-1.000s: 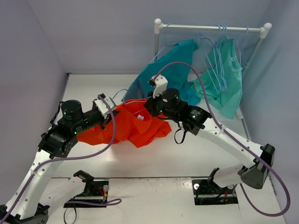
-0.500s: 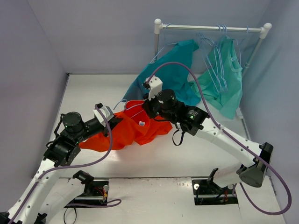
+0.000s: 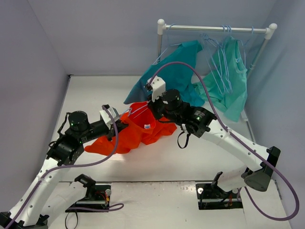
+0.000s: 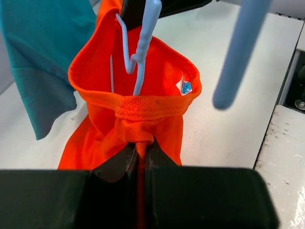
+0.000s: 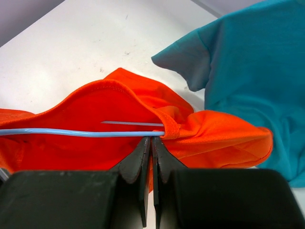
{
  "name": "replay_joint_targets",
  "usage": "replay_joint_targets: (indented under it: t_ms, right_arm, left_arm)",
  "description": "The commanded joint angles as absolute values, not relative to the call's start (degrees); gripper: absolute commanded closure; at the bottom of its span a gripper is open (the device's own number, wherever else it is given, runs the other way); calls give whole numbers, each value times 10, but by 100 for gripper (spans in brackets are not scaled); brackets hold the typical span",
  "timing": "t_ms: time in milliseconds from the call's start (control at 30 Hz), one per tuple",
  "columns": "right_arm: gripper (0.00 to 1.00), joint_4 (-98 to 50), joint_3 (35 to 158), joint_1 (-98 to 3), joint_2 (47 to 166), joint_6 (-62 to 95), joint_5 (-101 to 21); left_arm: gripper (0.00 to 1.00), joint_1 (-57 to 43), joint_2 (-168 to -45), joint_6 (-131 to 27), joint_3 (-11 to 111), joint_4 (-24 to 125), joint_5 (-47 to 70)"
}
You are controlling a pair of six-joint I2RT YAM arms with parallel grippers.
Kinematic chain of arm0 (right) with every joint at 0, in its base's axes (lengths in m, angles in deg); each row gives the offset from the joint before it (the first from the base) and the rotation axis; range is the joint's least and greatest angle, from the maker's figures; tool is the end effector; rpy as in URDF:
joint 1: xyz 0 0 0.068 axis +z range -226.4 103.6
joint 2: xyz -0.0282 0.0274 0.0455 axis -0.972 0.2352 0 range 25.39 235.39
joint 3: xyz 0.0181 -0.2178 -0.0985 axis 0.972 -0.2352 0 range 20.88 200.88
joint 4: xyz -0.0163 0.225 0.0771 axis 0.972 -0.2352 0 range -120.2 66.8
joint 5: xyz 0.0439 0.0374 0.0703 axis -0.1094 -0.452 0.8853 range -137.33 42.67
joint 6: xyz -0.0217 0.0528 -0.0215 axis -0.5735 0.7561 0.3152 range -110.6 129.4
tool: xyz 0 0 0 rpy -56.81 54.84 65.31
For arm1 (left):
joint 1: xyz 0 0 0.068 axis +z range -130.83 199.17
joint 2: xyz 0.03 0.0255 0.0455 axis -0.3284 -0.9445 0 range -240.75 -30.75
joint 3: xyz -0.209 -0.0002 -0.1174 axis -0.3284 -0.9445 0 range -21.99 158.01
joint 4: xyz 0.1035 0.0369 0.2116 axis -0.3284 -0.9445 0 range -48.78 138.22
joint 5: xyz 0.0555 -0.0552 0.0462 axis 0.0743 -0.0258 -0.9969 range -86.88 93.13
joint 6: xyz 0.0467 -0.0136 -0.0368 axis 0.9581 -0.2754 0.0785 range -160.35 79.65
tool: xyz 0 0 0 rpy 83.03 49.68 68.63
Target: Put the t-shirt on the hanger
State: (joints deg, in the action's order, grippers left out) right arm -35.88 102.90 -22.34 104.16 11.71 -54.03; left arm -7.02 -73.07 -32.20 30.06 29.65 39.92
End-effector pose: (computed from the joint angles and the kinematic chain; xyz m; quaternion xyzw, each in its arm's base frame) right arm 0.1860 0.2473 0.3915 -0.2983 0.7017 0.2655 0.5901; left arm 0.1372 -0.0979 0.3474 0.4090 0.6279 -0.3335 0.5720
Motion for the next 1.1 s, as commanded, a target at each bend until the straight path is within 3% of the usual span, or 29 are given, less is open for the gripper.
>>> replay_joint_targets:
  t_ms: [0,300,533,1067]
  right_arm:
    - [100,-327,1075,-222,1028,73,-575]
    - [100,-331,1063,-235,1007,63,-611]
    - [100,-332,1062,-241,1009,70,-593]
    - [100,-330,1070,-218,1045,129,-545]
  left_arm:
    - [100,-72,-753,-313,355,273,420]
    - [100,-71,-753,-314,383,222,334]
    - [100,-72,-760,-316,395,228,357]
    - [100,-77,-746,-394,312,426,344]
